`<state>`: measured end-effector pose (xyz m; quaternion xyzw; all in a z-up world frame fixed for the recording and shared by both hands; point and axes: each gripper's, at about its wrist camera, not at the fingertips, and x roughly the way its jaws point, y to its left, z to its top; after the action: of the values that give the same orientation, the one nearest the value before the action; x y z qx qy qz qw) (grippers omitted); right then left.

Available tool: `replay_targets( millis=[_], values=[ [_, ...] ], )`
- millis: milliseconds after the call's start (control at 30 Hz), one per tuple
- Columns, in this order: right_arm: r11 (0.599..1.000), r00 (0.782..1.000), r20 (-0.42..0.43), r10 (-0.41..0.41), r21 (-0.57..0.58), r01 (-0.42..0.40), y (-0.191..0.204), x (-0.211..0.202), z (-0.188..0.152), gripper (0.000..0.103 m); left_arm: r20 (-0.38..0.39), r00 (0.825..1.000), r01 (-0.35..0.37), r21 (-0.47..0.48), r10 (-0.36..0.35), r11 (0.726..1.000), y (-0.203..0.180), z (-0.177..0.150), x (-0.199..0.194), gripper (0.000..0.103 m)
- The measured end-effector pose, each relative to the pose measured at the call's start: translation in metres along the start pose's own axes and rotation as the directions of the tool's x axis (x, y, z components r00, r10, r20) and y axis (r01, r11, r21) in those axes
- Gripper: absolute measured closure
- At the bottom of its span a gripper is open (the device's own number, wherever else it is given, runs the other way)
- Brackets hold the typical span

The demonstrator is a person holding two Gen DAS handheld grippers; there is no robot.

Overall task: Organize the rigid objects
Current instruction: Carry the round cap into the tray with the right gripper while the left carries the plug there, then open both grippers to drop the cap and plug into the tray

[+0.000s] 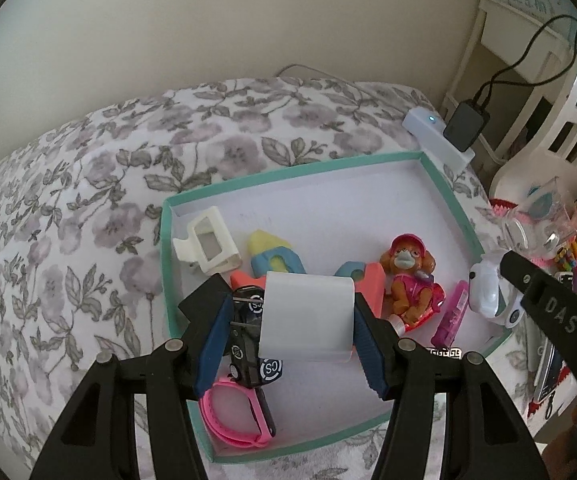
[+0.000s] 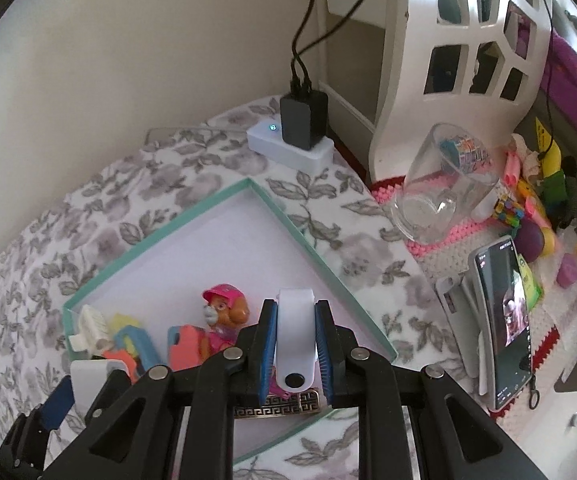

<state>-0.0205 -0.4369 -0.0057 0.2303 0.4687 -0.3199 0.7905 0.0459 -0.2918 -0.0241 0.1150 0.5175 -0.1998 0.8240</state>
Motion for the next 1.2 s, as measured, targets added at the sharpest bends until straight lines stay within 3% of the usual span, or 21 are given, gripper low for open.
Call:
replay_targets(
  millis=[733,1200],
  values=[
    [0.999,0.998,-0.033,-0.045,-0.028,0.044,0.005,0.014,-0.003,0.082,-0.048,0.999,-0.002,-0.004,0.001,1.000,0.000,-0.004,0.015,0.043],
    [0.999,0.999,-0.044,-0.029,-0.037,0.027,0.008,0.016,-0.004,0.082,0.012,1.000,-0.018,-0.041,0.019,0.999,0.013,0.003,0.002,0.042]
  ],
)
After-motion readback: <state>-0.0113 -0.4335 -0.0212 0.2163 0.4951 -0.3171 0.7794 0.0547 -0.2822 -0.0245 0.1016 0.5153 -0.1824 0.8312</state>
